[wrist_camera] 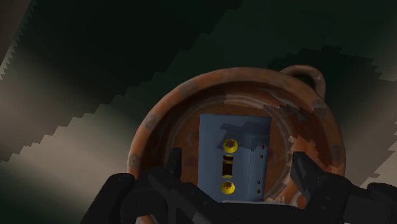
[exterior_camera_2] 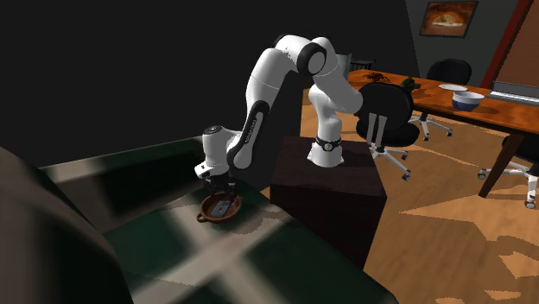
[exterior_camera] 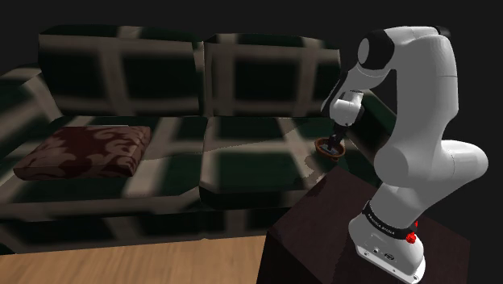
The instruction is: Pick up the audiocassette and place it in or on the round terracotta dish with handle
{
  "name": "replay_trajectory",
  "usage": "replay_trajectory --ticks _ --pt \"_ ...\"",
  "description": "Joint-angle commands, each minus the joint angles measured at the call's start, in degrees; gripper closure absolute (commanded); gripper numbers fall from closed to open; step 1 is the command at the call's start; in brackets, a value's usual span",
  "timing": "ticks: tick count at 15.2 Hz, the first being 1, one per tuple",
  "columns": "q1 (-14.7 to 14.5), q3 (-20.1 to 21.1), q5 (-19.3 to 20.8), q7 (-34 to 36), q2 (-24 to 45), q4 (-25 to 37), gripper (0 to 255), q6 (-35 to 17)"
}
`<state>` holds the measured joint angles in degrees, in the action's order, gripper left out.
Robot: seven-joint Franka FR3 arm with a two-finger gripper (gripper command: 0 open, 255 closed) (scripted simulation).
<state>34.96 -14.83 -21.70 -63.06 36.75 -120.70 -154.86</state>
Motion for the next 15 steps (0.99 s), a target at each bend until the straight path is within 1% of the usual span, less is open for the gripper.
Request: replay_trajectory --ticks 1,3,7,15 --pt "0.0 0.0 0.0 0.0 0.0 0.0 0 0.0" --pt "0.0 0.0 0.0 0.0 0.0 0.0 0 0.0" --pt "-2.6 -3.3 3.0 2.2 -6.8 -2.1 0 4.7" --pt "-2.5 -3.3 3.0 2.2 -6.8 -2.1 0 4.7"
